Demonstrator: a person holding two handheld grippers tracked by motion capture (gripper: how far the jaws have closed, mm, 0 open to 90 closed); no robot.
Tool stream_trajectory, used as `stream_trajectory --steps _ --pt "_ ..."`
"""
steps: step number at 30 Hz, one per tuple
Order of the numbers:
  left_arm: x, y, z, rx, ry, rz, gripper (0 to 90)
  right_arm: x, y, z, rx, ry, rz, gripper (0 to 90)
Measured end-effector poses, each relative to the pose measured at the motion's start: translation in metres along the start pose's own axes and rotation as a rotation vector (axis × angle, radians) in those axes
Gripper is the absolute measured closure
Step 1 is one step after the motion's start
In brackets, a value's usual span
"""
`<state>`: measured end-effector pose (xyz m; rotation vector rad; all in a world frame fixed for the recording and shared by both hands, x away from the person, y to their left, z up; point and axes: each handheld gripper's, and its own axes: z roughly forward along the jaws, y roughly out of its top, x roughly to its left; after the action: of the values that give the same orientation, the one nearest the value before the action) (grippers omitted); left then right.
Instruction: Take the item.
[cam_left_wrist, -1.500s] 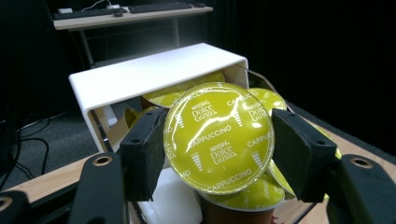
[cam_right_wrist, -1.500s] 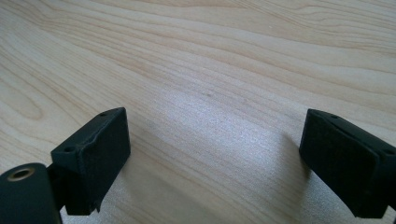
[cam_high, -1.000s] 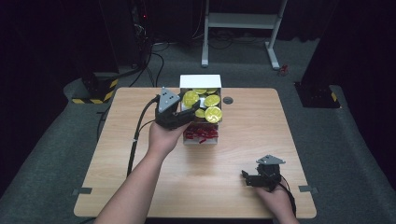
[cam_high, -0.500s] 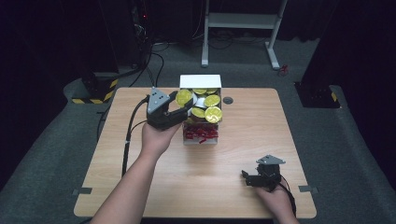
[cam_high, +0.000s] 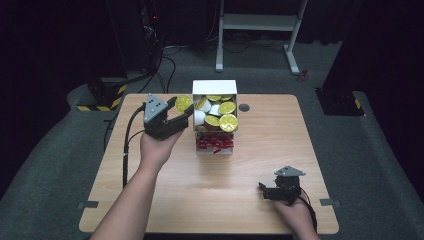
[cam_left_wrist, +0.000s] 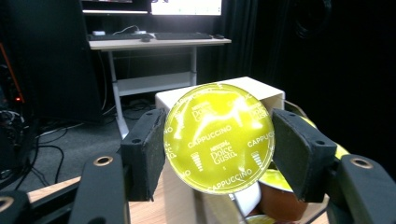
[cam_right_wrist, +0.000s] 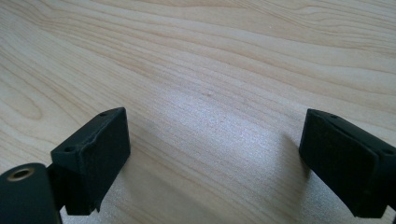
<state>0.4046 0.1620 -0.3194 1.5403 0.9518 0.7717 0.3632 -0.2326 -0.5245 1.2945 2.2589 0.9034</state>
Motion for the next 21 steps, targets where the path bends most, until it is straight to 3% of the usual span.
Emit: stream_trajectory --steps 21 --pt "0.034 -0.010 -0.022 0.006 0.085 -0.008 38.4 0.000 0.000 0.000 -0.001 -0.001 -0.002 8.9"
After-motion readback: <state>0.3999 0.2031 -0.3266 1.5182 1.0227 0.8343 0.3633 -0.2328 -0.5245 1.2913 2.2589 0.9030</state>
